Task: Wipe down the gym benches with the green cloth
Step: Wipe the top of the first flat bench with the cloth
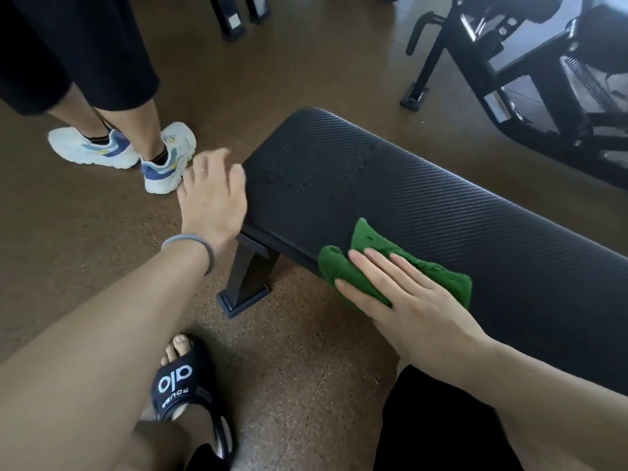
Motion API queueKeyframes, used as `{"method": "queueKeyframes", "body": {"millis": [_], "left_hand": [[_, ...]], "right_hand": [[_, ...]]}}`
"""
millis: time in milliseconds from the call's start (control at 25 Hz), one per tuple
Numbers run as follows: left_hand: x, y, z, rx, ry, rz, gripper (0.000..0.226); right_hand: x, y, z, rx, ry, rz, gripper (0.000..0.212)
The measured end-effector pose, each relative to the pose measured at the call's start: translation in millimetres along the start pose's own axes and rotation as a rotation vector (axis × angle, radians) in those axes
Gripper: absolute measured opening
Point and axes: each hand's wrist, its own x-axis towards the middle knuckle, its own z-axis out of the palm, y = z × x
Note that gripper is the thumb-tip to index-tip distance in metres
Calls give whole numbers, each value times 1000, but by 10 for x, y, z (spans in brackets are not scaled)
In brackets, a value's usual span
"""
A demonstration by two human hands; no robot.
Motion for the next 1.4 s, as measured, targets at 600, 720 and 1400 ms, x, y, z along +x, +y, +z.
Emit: {"method": "queueKeyframes", "body": {"millis": [600,720,1400], "left_hand": [[39,-52,-41,-495,-261,-257,45],[66,-36,-50,-652,-261,-396,47],[-1,1,-56,-489,-209,-400,55]], "right_hand": [[447,-30,-51,43,-15,-66,62],[1194,-99,-65,168,-25,-109,58],[2039,102,-109,317,-46,22,55]]}}
